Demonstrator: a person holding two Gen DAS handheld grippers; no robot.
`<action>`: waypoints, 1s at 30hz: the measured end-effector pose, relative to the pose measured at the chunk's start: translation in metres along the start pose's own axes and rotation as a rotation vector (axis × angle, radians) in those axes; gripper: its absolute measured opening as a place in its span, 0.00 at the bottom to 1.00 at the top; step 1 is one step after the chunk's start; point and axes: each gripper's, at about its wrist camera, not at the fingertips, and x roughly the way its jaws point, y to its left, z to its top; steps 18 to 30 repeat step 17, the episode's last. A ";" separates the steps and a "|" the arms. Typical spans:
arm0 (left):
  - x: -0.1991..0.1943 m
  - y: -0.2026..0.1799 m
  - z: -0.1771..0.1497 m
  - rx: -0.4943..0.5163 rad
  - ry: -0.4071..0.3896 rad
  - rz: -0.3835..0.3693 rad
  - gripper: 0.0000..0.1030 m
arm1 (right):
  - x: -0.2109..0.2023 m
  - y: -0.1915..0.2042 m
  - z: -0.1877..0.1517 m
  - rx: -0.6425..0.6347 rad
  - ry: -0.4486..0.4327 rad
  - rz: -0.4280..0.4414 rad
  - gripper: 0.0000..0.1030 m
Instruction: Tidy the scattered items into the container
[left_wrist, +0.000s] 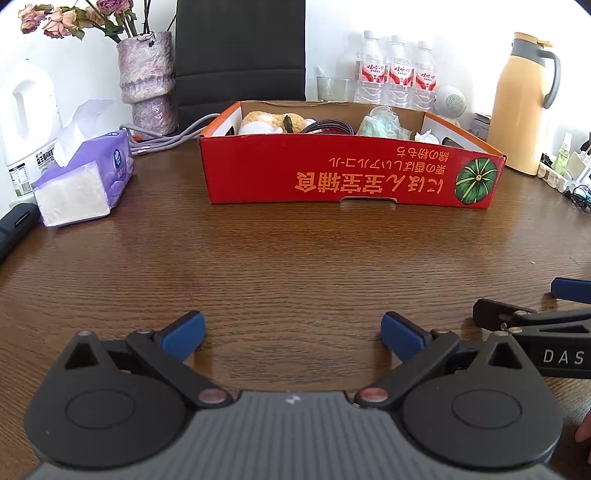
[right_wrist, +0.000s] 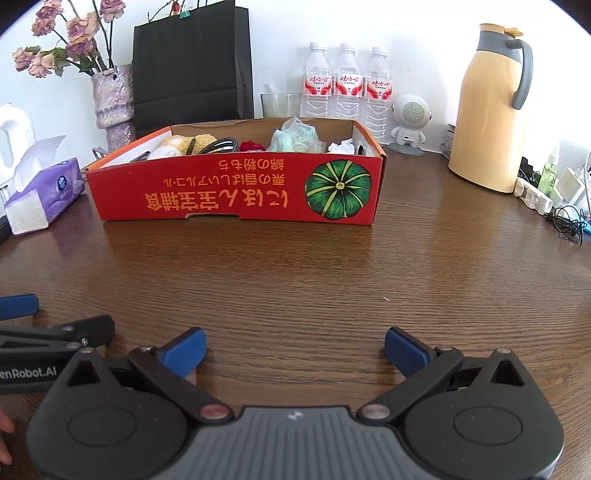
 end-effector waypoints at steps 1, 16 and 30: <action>0.000 0.000 0.000 0.000 0.000 0.000 1.00 | 0.000 0.000 0.000 0.000 0.000 0.000 1.00; 0.000 0.000 0.000 -0.001 0.000 -0.001 1.00 | 0.001 0.000 0.001 -0.004 0.000 0.004 1.00; 0.000 0.000 0.000 -0.001 0.000 -0.001 1.00 | 0.001 0.000 0.001 -0.004 0.000 0.004 1.00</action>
